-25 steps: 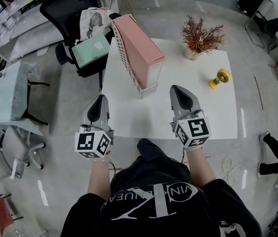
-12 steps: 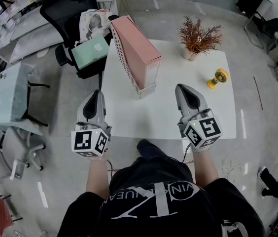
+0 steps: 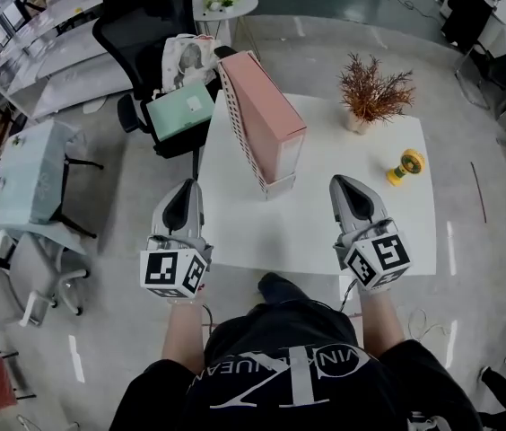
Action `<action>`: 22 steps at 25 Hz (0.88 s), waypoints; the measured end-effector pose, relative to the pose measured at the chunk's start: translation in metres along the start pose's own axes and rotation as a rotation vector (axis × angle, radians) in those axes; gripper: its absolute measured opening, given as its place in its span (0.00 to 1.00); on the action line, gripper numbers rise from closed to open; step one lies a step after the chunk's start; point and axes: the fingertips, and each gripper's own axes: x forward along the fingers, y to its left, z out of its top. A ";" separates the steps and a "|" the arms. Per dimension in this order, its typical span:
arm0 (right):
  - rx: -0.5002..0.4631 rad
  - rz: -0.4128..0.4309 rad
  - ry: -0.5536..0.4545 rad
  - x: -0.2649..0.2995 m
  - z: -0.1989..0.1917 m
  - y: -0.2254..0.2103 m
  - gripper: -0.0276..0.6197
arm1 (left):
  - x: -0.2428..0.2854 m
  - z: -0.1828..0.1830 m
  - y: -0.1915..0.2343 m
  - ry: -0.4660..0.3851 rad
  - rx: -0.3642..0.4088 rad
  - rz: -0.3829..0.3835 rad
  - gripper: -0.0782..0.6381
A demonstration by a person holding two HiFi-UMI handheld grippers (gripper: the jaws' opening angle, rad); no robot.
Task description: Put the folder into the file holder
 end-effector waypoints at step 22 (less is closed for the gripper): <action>-0.005 -0.016 -0.010 0.012 0.003 -0.005 0.05 | 0.002 -0.003 0.014 0.001 -0.025 0.012 0.11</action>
